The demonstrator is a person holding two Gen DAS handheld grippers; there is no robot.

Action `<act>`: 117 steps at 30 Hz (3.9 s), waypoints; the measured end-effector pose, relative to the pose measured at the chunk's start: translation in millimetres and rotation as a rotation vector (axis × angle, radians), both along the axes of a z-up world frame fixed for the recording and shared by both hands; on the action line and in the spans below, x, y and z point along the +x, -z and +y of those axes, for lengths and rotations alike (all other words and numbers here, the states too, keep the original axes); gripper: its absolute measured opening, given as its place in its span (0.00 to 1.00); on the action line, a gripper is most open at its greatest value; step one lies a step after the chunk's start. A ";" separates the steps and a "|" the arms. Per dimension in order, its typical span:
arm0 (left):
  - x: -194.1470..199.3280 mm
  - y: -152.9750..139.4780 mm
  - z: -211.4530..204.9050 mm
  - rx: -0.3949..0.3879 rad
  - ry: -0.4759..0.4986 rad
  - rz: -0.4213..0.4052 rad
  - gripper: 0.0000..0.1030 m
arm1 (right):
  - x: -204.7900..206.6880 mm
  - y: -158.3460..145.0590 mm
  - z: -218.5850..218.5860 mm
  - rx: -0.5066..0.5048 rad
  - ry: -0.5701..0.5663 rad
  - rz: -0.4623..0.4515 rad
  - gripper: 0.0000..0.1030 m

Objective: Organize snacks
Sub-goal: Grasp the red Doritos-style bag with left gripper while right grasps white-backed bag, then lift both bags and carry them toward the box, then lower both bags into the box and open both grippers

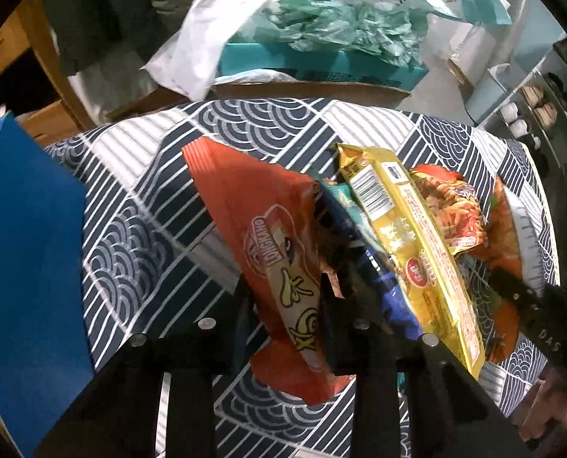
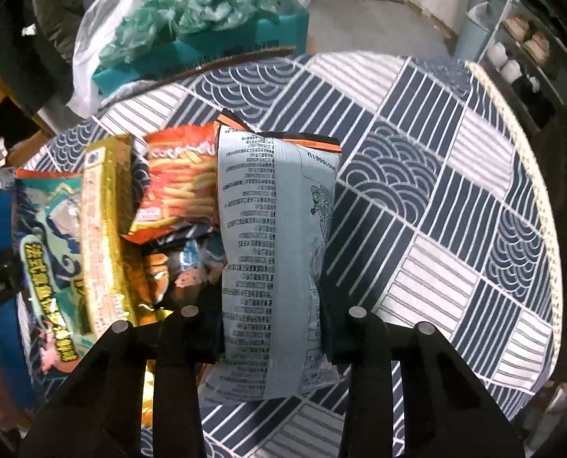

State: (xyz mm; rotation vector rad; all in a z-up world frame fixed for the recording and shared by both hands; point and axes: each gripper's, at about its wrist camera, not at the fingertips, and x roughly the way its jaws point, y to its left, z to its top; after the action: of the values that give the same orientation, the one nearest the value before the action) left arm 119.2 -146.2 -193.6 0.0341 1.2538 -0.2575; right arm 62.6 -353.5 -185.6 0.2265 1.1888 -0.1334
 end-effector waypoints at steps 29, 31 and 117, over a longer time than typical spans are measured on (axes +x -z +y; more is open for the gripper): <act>-57.7 -78.3 53.7 0.059 -0.046 -0.185 0.31 | -30.2 -77.3 95.4 0.027 -0.197 -0.134 0.35; -60.9 -83.3 58.3 0.056 -0.049 -0.193 0.31 | -31.4 -82.4 101.7 0.030 -0.211 -0.144 0.35; -93.8 -115.2 294.6 0.045 -0.445 -0.214 0.62 | 8.0 -123.8 367.8 0.133 -0.610 -0.199 0.55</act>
State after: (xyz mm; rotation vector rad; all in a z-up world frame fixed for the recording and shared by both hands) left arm 25.4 148.4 -78.4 -0.1739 1.0226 0.1570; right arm 70.6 14.2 -61.9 -0.0146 1.0226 0.4928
